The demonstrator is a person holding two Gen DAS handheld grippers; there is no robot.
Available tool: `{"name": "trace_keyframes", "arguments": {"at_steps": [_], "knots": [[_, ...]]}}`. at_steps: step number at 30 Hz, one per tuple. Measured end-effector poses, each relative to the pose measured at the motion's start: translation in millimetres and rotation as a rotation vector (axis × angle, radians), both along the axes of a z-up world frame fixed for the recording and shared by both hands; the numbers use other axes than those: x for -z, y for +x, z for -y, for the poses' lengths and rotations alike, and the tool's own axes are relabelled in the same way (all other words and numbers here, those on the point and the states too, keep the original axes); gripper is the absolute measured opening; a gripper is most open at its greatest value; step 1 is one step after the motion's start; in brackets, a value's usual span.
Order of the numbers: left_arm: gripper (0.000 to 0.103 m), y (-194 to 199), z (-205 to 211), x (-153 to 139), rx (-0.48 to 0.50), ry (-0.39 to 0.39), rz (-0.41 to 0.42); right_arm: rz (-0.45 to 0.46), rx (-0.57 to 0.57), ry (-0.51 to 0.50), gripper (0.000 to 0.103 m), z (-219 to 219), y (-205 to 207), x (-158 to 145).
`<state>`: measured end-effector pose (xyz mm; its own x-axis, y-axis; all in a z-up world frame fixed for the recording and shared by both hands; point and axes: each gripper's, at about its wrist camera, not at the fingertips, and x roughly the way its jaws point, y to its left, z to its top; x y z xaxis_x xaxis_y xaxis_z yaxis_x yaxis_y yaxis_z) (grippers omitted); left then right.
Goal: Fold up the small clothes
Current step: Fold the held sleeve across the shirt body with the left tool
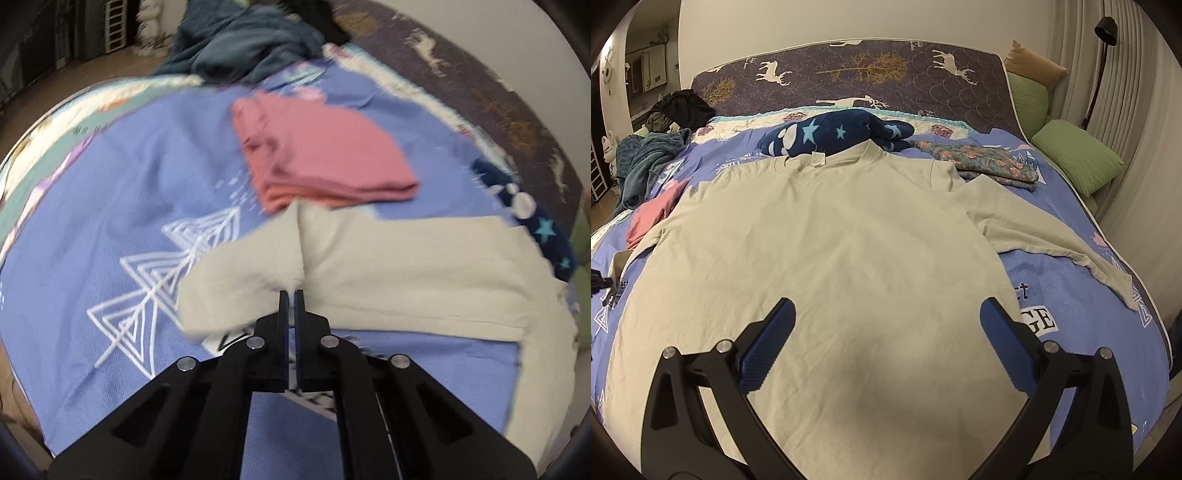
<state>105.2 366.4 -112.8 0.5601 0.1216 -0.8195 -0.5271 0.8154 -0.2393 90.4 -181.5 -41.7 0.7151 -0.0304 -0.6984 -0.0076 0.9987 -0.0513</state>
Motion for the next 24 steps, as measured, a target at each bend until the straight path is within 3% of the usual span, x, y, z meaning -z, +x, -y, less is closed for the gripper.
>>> {"name": "trace_keyframes", "arguments": {"at_steps": [6,13,17,19,20,22,23,24], "knots": [[0.001,13,51,-78,0.190,0.039,0.145,0.024,-0.046,0.011,0.101,-5,0,-4],[0.000,53,161,-151,0.515,-0.023,0.271,0.016,-0.096,0.083,0.101,-1,2,-13],[0.000,64,236,-173,0.669,0.069,0.293,0.013,-0.197,0.119,0.101,-7,6,-22],[0.001,60,252,-172,0.698,0.091,0.283,0.021,-0.244,0.124,0.100,-10,4,-25],[0.006,55,253,-169,0.696,0.102,0.278,0.023,-0.278,0.137,0.098,-12,3,-26],[0.026,42,238,-155,0.652,0.122,0.270,0.006,-0.381,0.179,0.084,-16,5,-26],[0.032,33,225,-144,0.608,0.130,0.257,-0.013,-0.416,0.198,0.070,-19,7,-26],[0.033,26,211,-132,0.563,0.136,0.235,-0.043,-0.459,0.226,0.051,-22,11,-26]]}}
